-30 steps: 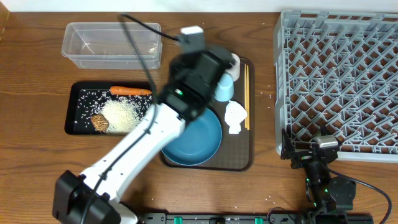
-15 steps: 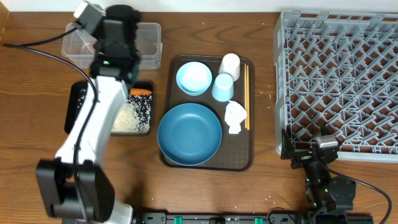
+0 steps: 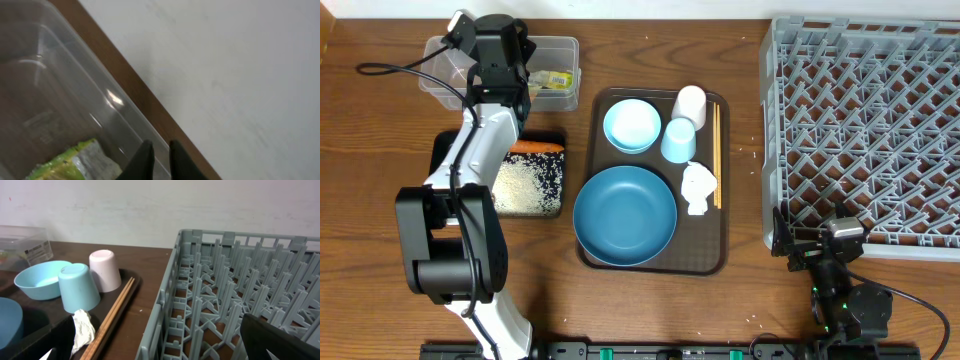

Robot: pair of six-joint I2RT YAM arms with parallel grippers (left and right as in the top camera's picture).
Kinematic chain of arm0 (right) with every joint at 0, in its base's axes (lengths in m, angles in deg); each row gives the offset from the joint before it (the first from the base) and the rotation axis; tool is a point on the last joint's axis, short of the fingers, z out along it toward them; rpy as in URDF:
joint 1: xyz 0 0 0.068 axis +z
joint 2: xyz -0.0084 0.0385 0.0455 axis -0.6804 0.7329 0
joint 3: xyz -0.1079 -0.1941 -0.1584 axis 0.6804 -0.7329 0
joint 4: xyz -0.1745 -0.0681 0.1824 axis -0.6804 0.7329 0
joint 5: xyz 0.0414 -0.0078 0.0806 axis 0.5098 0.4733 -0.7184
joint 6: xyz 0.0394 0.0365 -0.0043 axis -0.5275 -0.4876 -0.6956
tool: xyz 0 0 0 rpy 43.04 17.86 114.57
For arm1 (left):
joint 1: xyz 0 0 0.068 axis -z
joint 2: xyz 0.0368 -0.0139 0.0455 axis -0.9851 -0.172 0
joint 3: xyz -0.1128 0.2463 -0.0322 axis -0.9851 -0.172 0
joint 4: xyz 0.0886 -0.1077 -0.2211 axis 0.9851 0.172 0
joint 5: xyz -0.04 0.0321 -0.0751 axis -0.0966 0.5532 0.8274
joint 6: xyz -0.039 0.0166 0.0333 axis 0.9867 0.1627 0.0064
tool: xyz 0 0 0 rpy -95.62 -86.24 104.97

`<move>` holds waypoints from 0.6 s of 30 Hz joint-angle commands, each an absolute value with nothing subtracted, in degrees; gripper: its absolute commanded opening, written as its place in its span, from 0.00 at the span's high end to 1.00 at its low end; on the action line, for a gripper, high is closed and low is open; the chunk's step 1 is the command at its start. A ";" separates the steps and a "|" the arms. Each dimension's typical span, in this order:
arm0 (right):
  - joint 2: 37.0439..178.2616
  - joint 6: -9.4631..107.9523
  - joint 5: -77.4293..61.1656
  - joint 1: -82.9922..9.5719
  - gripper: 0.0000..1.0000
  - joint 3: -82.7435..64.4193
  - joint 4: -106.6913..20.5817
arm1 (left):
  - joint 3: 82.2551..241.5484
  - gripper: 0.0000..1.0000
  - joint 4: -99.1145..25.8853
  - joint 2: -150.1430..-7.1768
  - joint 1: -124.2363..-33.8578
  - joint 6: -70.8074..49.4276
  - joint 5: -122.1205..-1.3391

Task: Sort waste into correct bins and load items into the dishwasher rack
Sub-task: 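Release the wrapper into the clear box and withdraw the left gripper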

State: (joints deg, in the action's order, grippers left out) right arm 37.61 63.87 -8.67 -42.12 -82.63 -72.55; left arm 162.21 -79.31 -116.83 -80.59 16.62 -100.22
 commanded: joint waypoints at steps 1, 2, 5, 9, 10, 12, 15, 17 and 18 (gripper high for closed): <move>37.66 64.50 -8.93 -42.93 0.01 -82.72 -72.35 | 162.93 0.69 -79.49 -115.39 -80.57 17.01 -91.78; 37.66 64.50 -8.93 -42.93 0.01 -82.72 -72.38 | 162.93 0.58 -79.49 -114.95 -80.57 17.04 -89.12; 37.63 64.50 -8.93 -42.93 0.01 -82.72 -72.38 | 162.93 0.30 -79.47 -113.12 -80.54 17.04 -77.14; 37.66 64.50 -8.93 -42.93 0.01 -82.72 -72.38 | 162.93 0.19 -77.98 -109.97 -80.50 17.04 -58.89; 37.63 64.50 -8.93 -42.93 0.01 -82.72 -72.38 | 162.93 0.20 -76.10 -108.99 -80.30 17.04 -54.98; 37.66 64.50 -8.93 -42.93 0.01 -82.72 -72.38 | 162.93 0.19 -70.85 -107.19 -79.78 17.01 -50.23; 37.66 64.50 -8.93 -42.93 0.01 -82.72 -72.38 | 162.93 0.20 -61.28 -104.68 -77.29 13.30 -46.58; 37.66 64.50 -8.93 -42.93 0.01 -82.72 -72.38 | 162.93 0.20 -55.66 -103.26 -73.97 8.64 -46.30; 37.66 64.50 -8.93 -42.93 0.01 -82.72 -72.38 | 162.93 0.20 -53.50 -102.74 -72.00 6.35 -46.30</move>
